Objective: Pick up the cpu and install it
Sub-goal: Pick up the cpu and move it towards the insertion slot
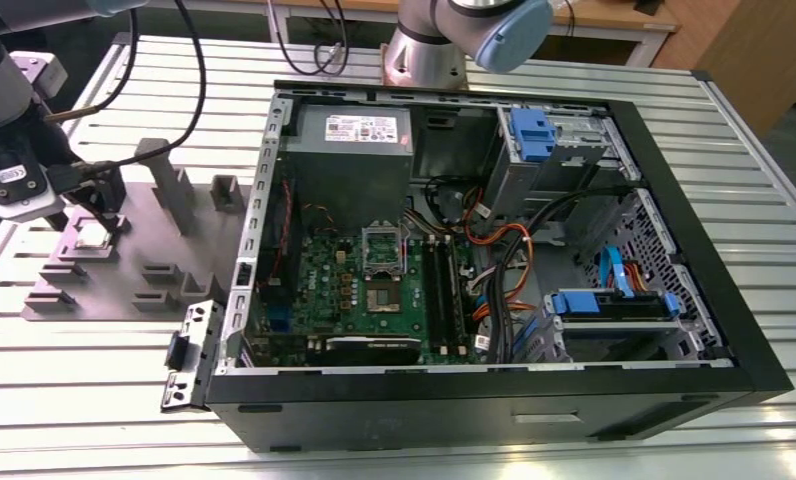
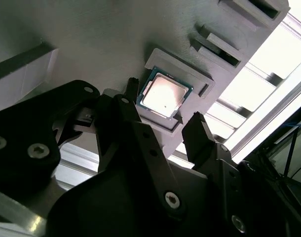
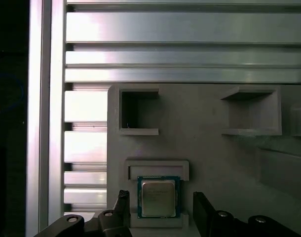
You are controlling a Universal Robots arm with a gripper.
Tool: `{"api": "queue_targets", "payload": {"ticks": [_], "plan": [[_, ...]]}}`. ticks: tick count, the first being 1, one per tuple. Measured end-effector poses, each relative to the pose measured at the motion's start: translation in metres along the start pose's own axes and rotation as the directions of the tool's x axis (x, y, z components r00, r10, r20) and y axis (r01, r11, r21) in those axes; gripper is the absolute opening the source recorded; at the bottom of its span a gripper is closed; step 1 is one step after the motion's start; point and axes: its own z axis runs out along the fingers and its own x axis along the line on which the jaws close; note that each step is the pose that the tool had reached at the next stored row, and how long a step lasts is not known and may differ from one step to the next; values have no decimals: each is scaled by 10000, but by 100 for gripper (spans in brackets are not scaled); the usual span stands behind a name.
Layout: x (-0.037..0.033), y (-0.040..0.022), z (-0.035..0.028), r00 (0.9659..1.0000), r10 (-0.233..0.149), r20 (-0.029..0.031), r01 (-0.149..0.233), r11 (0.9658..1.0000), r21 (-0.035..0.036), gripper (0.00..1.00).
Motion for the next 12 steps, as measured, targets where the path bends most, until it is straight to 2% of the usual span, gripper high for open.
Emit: {"api": "queue_targets", "payload": {"ticks": [1, 7, 9, 10, 12], "plan": [[0, -1, 0, 10000, 0, 0, 0, 10000, 31, 62], [1, -1, -2, 10000, -1, -5, 1, 10000, 41, 62], [0, -1, 5, 10000, -4, -3, 4, 10000, 40, 64], [0, -1, 12, 10000, -12, -2, 12, 10000, 39, 69], [0, -2, 32, 10000, -20, -3, 20, 10000, 38, 69]]}}
